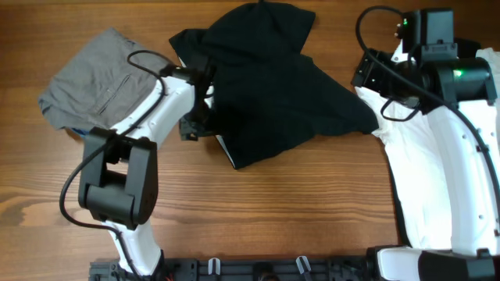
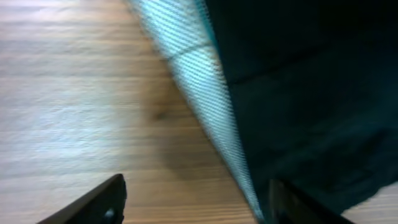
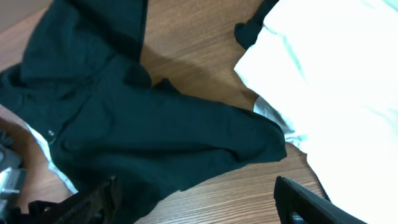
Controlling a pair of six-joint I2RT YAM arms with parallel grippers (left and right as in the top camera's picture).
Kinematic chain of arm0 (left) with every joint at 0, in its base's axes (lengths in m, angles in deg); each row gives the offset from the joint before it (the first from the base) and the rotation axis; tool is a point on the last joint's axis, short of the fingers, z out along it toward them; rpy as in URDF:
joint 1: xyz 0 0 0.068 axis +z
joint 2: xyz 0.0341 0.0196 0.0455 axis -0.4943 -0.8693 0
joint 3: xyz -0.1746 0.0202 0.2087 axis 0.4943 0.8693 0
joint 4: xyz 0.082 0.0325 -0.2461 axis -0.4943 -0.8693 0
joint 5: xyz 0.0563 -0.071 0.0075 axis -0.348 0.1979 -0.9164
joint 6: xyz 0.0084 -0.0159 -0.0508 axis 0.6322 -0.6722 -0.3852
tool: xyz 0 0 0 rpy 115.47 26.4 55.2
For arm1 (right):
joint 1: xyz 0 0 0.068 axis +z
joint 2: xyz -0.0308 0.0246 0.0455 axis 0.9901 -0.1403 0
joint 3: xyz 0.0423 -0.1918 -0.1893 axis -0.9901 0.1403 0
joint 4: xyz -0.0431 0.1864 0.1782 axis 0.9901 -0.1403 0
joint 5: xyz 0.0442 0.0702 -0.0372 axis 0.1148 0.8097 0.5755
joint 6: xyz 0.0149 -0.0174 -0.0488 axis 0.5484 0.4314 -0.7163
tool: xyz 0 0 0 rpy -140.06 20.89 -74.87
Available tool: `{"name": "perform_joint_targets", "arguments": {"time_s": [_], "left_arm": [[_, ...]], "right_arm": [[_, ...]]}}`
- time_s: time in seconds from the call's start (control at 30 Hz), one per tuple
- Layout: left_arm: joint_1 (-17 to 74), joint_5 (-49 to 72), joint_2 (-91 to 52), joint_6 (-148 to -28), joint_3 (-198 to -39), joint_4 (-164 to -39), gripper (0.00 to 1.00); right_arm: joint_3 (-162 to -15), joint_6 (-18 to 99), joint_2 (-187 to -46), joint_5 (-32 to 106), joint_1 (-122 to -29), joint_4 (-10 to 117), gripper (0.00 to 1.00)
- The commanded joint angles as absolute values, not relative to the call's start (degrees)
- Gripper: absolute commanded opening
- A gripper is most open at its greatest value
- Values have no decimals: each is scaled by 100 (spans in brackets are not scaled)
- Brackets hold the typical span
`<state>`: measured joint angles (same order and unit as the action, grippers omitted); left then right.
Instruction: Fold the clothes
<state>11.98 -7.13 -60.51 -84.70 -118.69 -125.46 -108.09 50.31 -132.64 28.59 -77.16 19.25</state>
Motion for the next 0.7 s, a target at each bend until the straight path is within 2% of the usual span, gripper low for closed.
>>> {"name": "perform_joint_targets", "arguments": {"time_s": [0.0,0.03,0.13,0.33,0.43,0.5,0.53,0.6,0.67], "left_arm": [[874,-490,-6106,-8496,-11642,-12120,79],[811,-488,-6106,-8515,-11557,-11962,80],[656,-488,-6106,-8837,-11308,-11610,71],[588,-440,-6106,-9097,-10954,-11178,69],[588,-267,-6162,-9283,-10807,-10872,59],[584,-180,-6285,-9634,-10750,-10703,49],[581,-156,-6374,-9768,-10746,-10690,39],[584,-3,-6571,-9895,-10746,-10767,13],[584,72,-6610,-9890,-10746,-10856,4]], "right_arm": [[-10772,4876,-13491,3111,-7707,1945,84],[-10772,4874,-13515,3108,-7707,1934,84],[-10772,4874,-13524,3108,-7707,1934,84],[-10772,4881,-13524,3108,-7707,1934,84],[-10772,4881,-13524,3108,-7707,1914,84],[-10772,4881,-13524,3108,-7707,1912,84],[-10772,4881,-13524,3106,-7707,1912,84],[-10772,4881,-13524,3106,-7707,1912,84],[-10772,4878,-13524,3106,-7707,1910,84]]}}
